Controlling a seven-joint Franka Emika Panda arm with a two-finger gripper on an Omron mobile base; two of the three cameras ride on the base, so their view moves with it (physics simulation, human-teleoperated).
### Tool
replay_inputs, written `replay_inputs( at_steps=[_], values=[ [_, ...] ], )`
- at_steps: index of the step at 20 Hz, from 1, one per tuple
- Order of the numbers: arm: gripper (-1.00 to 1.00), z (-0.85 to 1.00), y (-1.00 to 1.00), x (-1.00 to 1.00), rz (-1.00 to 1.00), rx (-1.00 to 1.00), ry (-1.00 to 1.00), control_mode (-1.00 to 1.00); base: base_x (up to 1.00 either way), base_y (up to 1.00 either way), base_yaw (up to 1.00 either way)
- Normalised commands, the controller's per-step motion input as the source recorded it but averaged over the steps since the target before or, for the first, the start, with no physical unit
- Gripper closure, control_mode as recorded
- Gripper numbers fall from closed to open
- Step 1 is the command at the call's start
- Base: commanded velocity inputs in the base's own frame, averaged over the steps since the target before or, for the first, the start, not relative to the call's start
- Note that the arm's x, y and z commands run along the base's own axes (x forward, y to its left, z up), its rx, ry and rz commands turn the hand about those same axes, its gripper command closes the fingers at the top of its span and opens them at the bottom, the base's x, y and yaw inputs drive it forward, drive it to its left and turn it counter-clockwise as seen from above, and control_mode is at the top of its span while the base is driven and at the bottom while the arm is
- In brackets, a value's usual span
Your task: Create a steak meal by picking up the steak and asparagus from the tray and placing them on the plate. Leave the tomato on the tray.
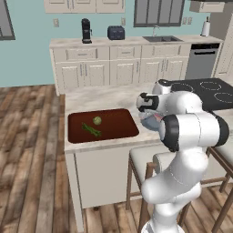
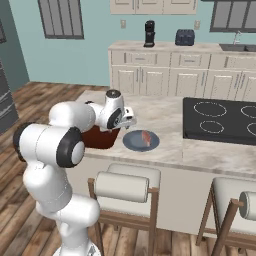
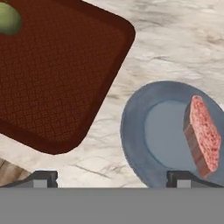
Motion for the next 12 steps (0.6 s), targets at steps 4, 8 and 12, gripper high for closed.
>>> replay_inputs(
  at_steps=[4, 8, 12],
  values=[
    [-1.0, 0.35, 0.81, -0.23, 0.0, 0.0, 0.0, -1.0, 0.0, 0.0, 0.0],
    [-1.0, 0.21, 0.87, -0.25, 0.0, 0.0, 0.0, -1.0, 0.0, 0.0, 0.0],
    [-1.0, 0.01, 0.99, -0.24, 0.0, 0.0, 0.0, -1.0, 0.0, 0.0, 0.0]
  ],
)
